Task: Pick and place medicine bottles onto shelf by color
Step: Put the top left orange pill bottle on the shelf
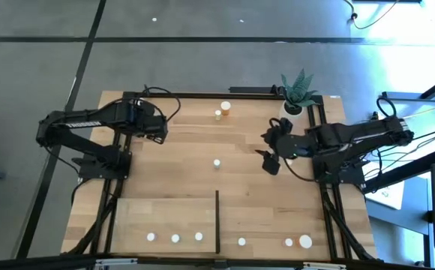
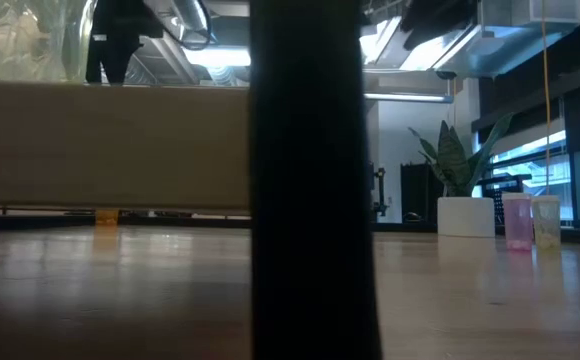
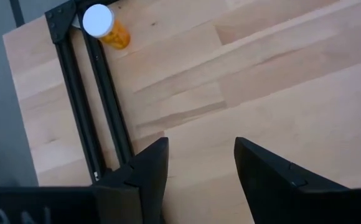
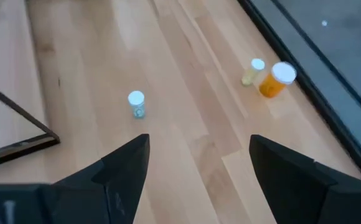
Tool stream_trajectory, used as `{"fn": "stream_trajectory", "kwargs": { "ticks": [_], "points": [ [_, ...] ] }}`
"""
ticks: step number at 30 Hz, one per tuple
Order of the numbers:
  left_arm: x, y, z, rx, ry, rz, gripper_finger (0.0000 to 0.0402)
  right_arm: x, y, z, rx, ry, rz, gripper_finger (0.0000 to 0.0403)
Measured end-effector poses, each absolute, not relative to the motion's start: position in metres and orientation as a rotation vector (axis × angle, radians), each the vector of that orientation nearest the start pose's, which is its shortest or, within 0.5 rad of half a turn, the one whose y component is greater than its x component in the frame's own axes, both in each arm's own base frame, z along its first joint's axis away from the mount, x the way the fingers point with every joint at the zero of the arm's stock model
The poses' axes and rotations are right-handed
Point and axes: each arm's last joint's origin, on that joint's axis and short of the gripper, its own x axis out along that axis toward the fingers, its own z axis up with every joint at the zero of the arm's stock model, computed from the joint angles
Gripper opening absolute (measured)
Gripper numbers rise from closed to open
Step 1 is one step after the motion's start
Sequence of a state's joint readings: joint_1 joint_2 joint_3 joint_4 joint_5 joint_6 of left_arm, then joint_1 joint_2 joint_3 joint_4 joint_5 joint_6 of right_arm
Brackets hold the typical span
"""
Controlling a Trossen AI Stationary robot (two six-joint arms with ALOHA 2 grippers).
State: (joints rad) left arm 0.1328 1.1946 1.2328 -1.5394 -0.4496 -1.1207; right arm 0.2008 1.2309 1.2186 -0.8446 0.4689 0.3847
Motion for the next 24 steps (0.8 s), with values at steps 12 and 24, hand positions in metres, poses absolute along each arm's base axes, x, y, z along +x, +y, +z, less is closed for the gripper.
{"fn": "stream_trajectory", "kwargs": {
  "ticks": [12, 24],
  "points": [
    [0.166, 0.056, 0.31, -0.663, 1.058, 1.292, 0.0174, 0.285, -0.023, 0.316, 0.088, 0.749, -0.431, 0.0277],
    [0.167, 0.059, 0.307, -0.656, 1.047, 1.29, 0.0175, 0.304, -0.039, 0.306, -0.036, 0.756, -0.275, 0.0277]
  ]
}}
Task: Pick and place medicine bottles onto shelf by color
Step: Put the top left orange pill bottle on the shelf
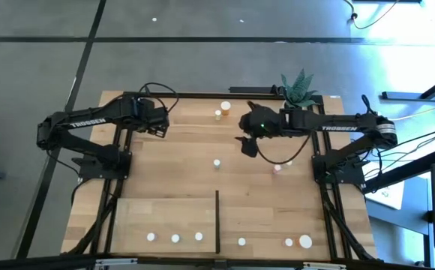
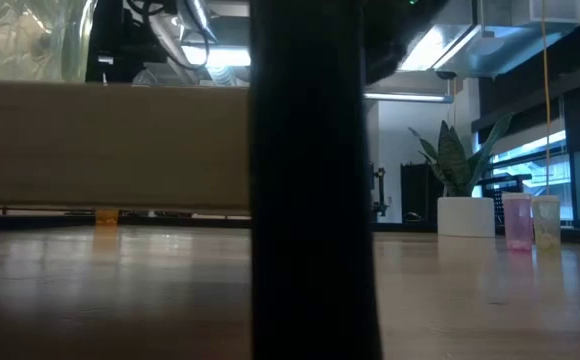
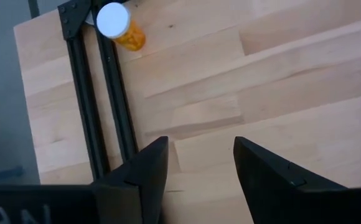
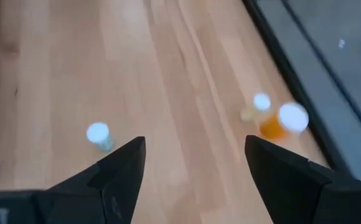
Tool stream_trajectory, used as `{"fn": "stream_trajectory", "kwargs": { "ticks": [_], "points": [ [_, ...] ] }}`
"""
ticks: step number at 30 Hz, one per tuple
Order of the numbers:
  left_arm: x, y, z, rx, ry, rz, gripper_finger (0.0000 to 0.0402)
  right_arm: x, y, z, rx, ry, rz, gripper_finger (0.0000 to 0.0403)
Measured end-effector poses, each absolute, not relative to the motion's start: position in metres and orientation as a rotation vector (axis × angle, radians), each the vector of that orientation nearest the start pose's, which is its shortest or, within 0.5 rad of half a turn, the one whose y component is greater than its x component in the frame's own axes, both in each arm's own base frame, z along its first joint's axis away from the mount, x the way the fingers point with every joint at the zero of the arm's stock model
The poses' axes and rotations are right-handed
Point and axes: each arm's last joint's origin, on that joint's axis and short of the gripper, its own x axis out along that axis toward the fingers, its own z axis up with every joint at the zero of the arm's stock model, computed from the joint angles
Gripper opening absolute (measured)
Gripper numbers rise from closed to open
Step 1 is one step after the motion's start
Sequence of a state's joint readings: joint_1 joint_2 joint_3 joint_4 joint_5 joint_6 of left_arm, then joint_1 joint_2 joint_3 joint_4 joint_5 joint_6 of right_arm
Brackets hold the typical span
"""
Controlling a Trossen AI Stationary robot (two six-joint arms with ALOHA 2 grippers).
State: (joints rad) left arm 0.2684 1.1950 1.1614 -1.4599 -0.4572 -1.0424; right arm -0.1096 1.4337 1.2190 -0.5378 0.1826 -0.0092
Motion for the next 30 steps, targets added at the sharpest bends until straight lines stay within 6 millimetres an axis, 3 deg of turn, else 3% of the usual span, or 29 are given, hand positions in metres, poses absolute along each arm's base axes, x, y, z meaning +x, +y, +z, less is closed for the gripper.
{"fn": "stream_trajectory", "kwargs": {
  "ticks": [20, 24, 30],
  "points": [
    [0.171, 0.057, 0.306, -0.707, 0.98, 1.315, 0.0176, 0.307, -0.039, 0.307, -0.06, 0.731, -0.274, 0.0277],
    [0.176, 0.052, 0.292, -0.733, 0.919, 1.34, 0.0174, 0.307, -0.039, 0.307, -0.06, 0.731, -0.274, 0.0277],
    [0.184, 0.04, 0.256, -0.744, 0.838, 1.337, 0.0175, 0.307, -0.039, 0.307, -0.06, 0.731, -0.274, 0.0277]
  ]
}}
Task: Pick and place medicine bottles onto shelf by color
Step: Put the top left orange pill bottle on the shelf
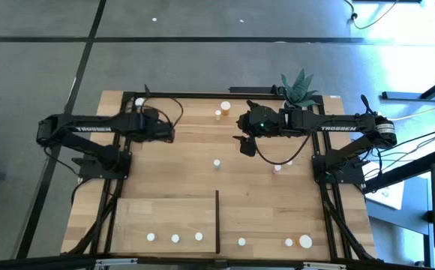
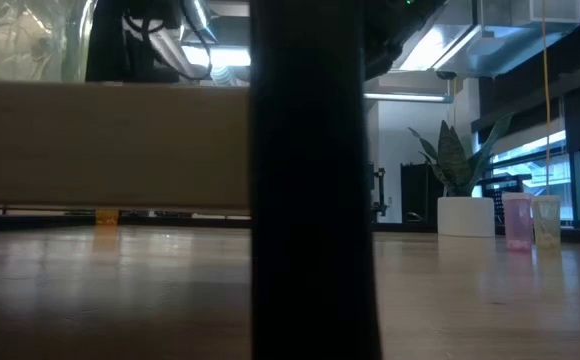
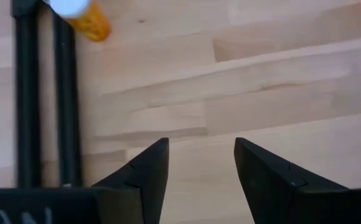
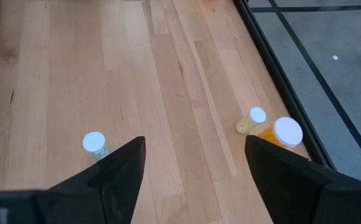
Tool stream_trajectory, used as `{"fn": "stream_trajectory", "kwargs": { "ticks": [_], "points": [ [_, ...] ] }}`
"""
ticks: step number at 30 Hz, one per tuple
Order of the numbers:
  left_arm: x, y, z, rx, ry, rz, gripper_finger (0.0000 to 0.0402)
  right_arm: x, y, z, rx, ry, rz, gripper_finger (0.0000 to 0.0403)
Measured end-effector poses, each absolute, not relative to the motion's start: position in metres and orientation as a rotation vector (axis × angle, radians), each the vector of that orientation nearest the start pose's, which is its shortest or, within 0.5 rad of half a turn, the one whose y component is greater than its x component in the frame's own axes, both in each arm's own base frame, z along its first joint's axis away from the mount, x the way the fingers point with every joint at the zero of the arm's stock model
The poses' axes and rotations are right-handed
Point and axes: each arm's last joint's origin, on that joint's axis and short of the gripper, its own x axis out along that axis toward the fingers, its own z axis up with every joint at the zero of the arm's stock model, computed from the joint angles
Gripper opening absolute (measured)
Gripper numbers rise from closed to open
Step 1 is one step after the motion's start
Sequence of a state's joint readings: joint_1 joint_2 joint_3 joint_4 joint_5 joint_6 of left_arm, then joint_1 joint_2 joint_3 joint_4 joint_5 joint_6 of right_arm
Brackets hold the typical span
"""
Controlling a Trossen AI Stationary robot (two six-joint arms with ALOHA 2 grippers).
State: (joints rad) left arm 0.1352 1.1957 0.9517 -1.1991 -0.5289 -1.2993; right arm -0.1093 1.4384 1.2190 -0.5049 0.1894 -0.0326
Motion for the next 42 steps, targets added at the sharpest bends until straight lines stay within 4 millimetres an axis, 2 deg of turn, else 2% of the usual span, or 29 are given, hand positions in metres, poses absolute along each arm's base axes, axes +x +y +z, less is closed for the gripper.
{"fn": "stream_trajectory", "kwargs": {
  "ticks": [5, 8, 15, 22, 37, 42],
  "points": [
    [0.187, 0.029, 0.23, -0.771, 0.696, 1.362, 0.0176, 0.307, -0.039, 0.307, -0.06, 0.731, -0.274, 0.0277],
    [0.186, 0.026, 0.221, -0.771, 0.61, 1.387, 0.0176, 0.307, -0.039, 0.307, -0.058, 0.731, -0.274, 0.0277],
    [0.181, 0.035, 0.228, -0.751, 0.53, 1.5, 0.0173, 0.307, -0.039, 0.307, -0.06, 0.731, -0.274, 0.0277],
    [0.169, 0.051, 0.229, -0.752, 0.604, 1.626, 0.0172, 0.307, -0.039, 0.307, -0.059, 0.731, -0.274, 0.0277],
    [0.168, 0.055, 0.229, -0.76, 0.603, 1.646, 0.0172, 0.307, -0.039, 0.307, -0.06, 0.731, -0.274, 0.0277],
    [0.166, 0.058, 0.229, -0.792, 0.588, 1.672, 0.0189, 0.307, -0.039, 0.307, -0.06, 0.731, -0.274, 0.0277]
  ]
}}
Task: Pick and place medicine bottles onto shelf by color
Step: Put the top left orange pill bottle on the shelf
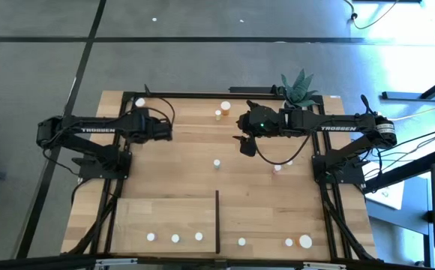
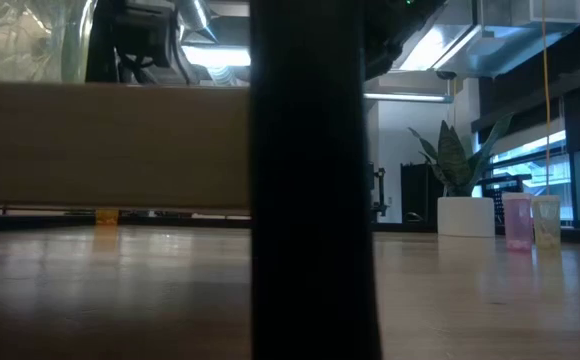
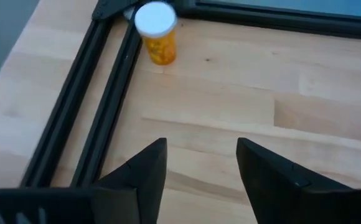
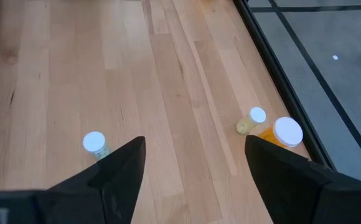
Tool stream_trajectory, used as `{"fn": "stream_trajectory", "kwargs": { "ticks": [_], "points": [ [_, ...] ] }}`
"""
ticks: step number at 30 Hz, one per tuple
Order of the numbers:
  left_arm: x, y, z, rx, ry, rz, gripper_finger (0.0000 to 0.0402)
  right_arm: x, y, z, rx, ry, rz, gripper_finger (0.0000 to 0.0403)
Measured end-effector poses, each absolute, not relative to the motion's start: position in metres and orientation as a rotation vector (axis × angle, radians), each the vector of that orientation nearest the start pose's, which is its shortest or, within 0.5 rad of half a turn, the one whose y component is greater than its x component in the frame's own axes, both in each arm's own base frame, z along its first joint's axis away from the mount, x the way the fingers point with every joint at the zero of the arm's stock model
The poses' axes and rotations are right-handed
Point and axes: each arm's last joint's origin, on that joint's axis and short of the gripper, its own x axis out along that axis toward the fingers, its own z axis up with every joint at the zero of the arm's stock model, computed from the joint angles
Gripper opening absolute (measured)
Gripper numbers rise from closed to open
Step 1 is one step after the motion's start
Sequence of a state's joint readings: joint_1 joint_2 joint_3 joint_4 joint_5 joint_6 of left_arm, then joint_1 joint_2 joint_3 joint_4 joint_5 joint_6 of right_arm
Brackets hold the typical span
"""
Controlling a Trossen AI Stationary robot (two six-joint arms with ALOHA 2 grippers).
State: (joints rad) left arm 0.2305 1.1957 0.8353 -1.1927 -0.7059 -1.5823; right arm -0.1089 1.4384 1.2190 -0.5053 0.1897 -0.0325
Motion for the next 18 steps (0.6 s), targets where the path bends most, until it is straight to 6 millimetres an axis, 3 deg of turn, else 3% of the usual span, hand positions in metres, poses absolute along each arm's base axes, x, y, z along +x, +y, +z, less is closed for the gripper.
{"fn": "stream_trajectory", "kwargs": {
  "ticks": [13, 18],
  "points": [
    [0.1657, 0.0656, 0.2276, -0.94, 0.584, 1.696, 0.0305, 0.3069, -0.039, 0.3067, -0.059, 0.731, -0.274, 0.0278],
    [0.1664, 0.0657, 0.2276, -0.945, 0.577, 1.692, 0.0321, 0.3069, -0.0391, 0.3067, -0.058, 0.731, -0.274, 0.0278]
  ]
}}
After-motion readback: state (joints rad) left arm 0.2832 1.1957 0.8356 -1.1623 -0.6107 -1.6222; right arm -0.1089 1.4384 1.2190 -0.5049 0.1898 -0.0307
